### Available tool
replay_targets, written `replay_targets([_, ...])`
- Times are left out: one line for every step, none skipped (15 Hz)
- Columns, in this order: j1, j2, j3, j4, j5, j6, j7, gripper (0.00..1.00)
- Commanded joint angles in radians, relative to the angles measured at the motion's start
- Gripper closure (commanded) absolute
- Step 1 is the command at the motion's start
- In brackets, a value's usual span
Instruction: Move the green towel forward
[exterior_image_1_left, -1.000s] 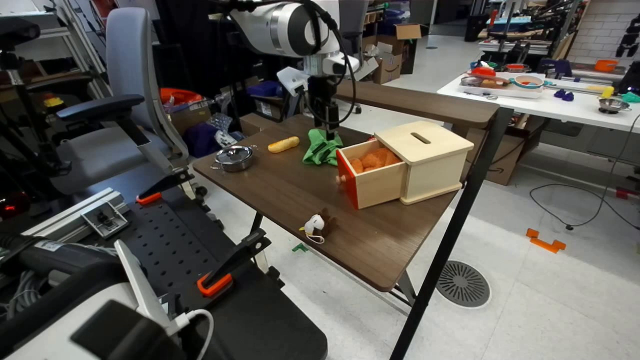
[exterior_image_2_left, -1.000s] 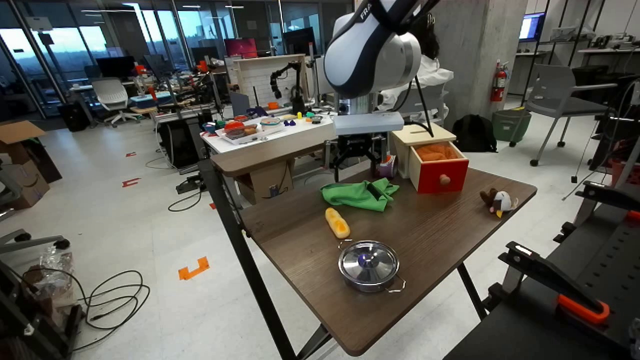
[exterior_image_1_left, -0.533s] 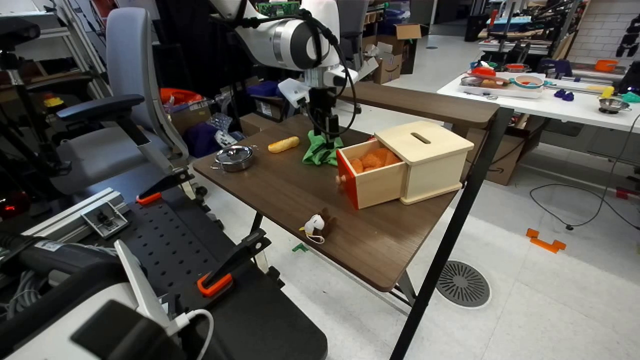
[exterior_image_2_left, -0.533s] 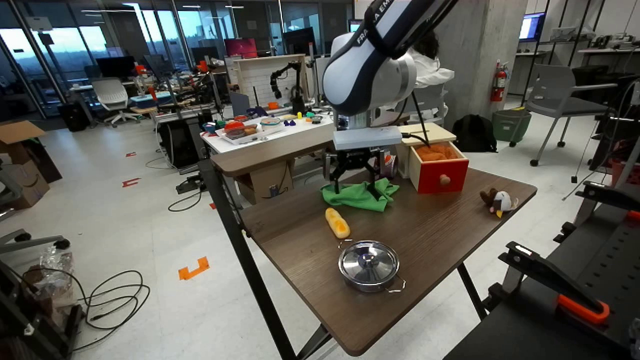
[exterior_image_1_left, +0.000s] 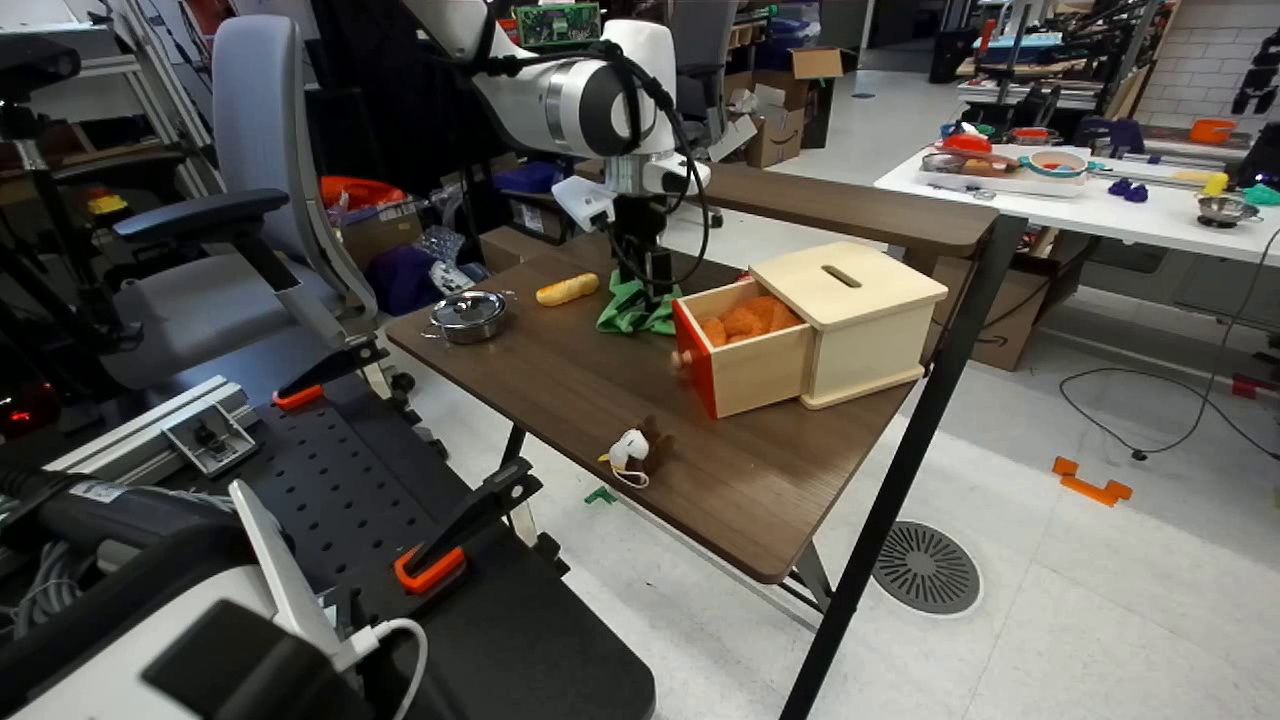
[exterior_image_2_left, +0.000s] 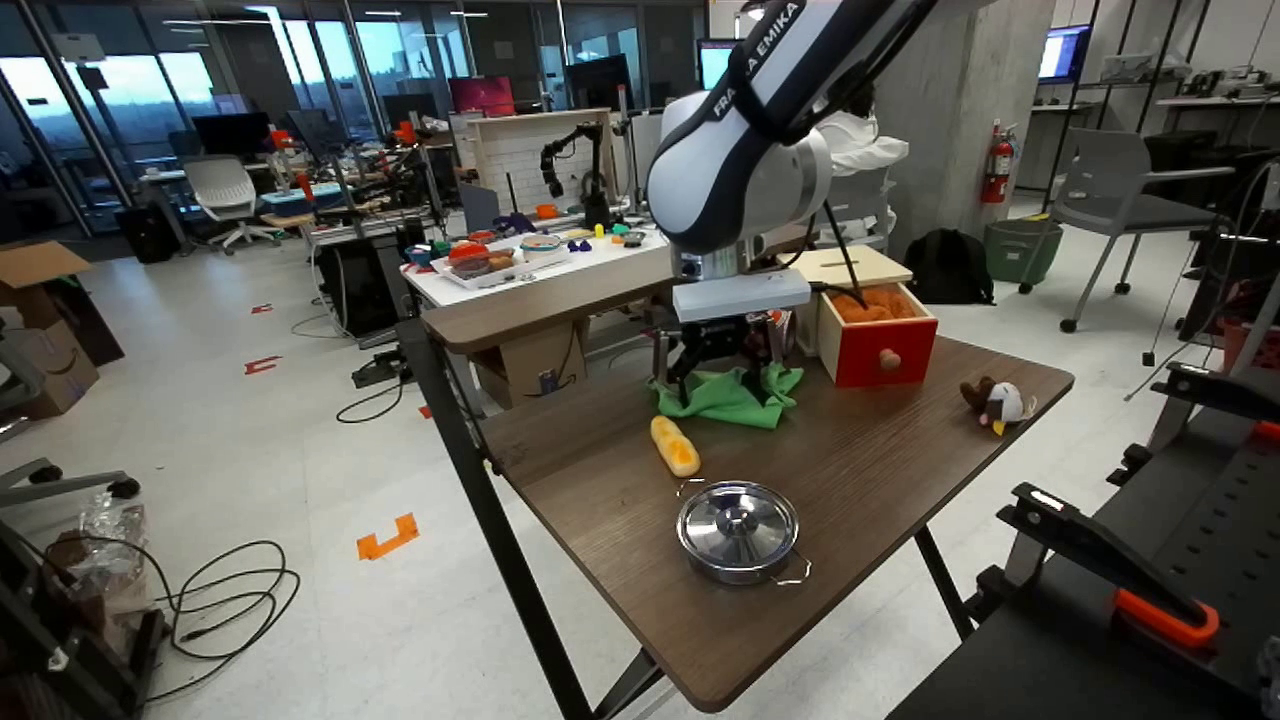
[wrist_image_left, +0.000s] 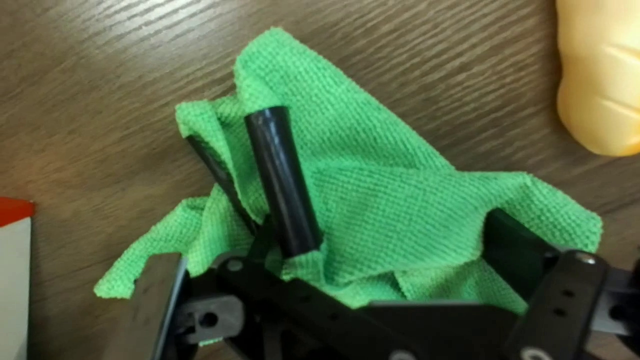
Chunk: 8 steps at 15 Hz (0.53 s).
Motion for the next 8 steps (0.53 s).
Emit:
replay_targets([0.036, -0.026, -0.024, -0.074, -0.001, -0.033, -0.009, 0.00])
replay_targets([0.041, -0.036, -0.024, -0.099, -0.004, -0.034, -0.011, 0.00])
replay_targets([0.047, -0.046, -0.027, -0.128, -0.006, -0.031, -0.010, 0.00])
replay_targets([0.054, -0.051, -0.031, -0.152, -0.010, -0.027, -0.007, 0.00])
replay_targets([0.061, -0.061, -0.037, -0.181, -0.013, -0.026, 0.000, 0.00])
replay_targets([0.066, -0.071, -0.040, -0.209, -0.014, -0.023, 0.000, 0.00])
replay_targets([0.070, -0.091, -0.044, -0.238, -0.013, -0.021, 0.002, 0.00])
replay_targets([0.073, -0.108, -0.047, -0.266, -0.013, -0.020, 0.003, 0.00])
